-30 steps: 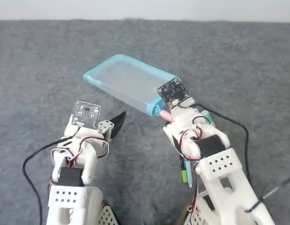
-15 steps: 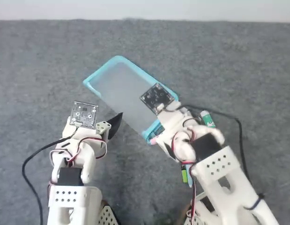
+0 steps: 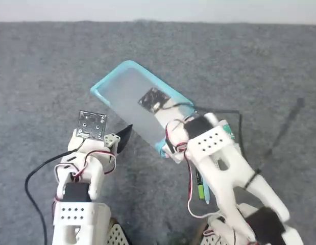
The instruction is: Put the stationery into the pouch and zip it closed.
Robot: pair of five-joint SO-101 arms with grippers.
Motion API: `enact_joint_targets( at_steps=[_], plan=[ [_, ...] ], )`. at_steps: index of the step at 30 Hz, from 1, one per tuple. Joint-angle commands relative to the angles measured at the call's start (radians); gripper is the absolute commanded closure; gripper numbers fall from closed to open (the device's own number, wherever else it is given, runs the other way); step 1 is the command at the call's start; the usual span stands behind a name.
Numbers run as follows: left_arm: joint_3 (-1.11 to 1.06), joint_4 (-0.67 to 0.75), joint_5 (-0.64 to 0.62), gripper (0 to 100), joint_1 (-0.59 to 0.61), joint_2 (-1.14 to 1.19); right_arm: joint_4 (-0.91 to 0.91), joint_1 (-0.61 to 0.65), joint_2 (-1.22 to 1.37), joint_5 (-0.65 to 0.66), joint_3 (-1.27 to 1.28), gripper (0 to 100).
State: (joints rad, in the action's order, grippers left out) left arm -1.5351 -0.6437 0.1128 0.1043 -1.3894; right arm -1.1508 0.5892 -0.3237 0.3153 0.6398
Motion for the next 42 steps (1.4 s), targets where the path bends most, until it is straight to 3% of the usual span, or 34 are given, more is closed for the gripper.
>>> enact_joint_targets(
  at_steps=[1, 8, 11, 20, 23, 28, 33, 38, 42],
  plan=[
    [0.013, 0.034, -0.011, 67, 0.005, 0.005, 0.087, -0.002, 0.03, 0.02, 0.025, 65.8],
    [-0.008, 0.081, -0.011, 67, 0.005, 0.005, -0.008, 0.008, 0.077, 0.034, 0.049, 69.4],
    [-0.008, 0.081, -0.011, 67, 0.005, 0.005, -0.071, 0.064, -0.012, 0.066, 0.071, 75.3],
    [-0.008, 0.081, -0.011, 67, 0.005, 0.005, -0.254, 0.2, -0.341, 0.095, 0.132, 75.7],
    [-0.01, 0.081, -0.011, 67, 0.005, 0.006, -0.271, 0.234, -0.386, 0.051, 0.144, 75.7],
    [-0.01, 0.08, -0.011, 67, 0.005, 0.006, -0.183, 0.056, -0.372, 0.017, 0.071, 75.7],
    [-0.021, 0.081, -0.011, 67, 0.006, 0.005, -0.065, -0.13, -0.17, 0.02, 0.041, 76.0],
    [-0.024, 0.083, -0.011, 67, 0.006, 0.005, 0.022, -0.147, -0.002, 0.023, 0.038, 76.1],
    [-0.025, 0.083, -0.011, 67, 0.006, 0.005, -0.045, -0.067, 0.013, 0.021, 0.043, 76.1]
  ],
)
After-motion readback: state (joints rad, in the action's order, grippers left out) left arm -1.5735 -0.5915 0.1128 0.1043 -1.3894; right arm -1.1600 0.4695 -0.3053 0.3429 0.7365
